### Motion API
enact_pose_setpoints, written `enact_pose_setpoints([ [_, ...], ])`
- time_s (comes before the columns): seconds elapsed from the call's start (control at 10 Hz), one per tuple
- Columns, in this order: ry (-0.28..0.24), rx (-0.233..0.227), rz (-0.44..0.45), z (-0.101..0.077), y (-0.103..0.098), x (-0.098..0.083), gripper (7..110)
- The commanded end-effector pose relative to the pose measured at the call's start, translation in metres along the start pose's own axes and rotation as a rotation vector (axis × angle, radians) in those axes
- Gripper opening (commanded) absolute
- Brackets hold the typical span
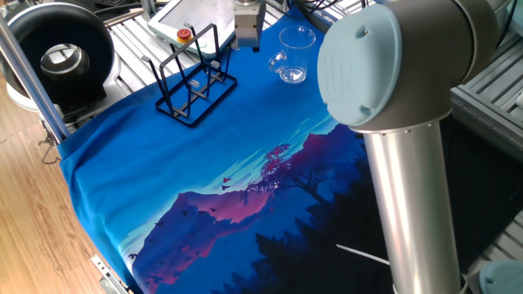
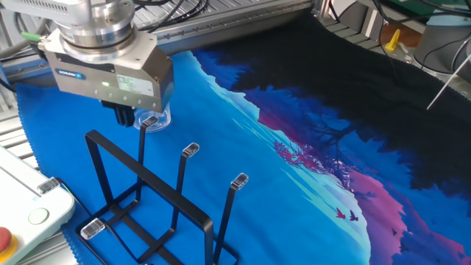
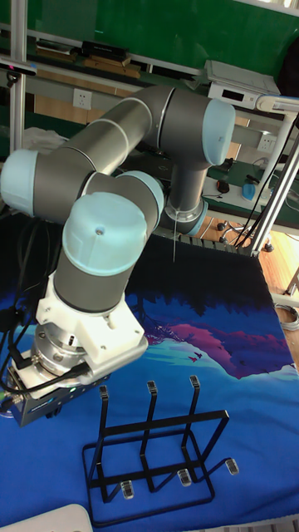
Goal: Put the cup on the cup rack
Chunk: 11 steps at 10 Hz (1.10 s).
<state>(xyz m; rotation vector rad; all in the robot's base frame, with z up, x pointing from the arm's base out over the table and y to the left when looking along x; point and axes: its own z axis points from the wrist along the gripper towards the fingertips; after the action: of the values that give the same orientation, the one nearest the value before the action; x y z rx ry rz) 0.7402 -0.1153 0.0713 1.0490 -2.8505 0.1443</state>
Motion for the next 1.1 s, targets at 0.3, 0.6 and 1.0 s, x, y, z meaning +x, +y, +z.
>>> enact_pose_setpoints([
  [0.3,0.044,0.047,0.033,-0.002,-0.012,0.012,7],
  [0.6,-0.038,-0.078,-0.233,0.039,-0.008,-0.002,7],
  [1.0,0.002,-0.086,-0.342,0.031,-0.019,0.023,7],
])
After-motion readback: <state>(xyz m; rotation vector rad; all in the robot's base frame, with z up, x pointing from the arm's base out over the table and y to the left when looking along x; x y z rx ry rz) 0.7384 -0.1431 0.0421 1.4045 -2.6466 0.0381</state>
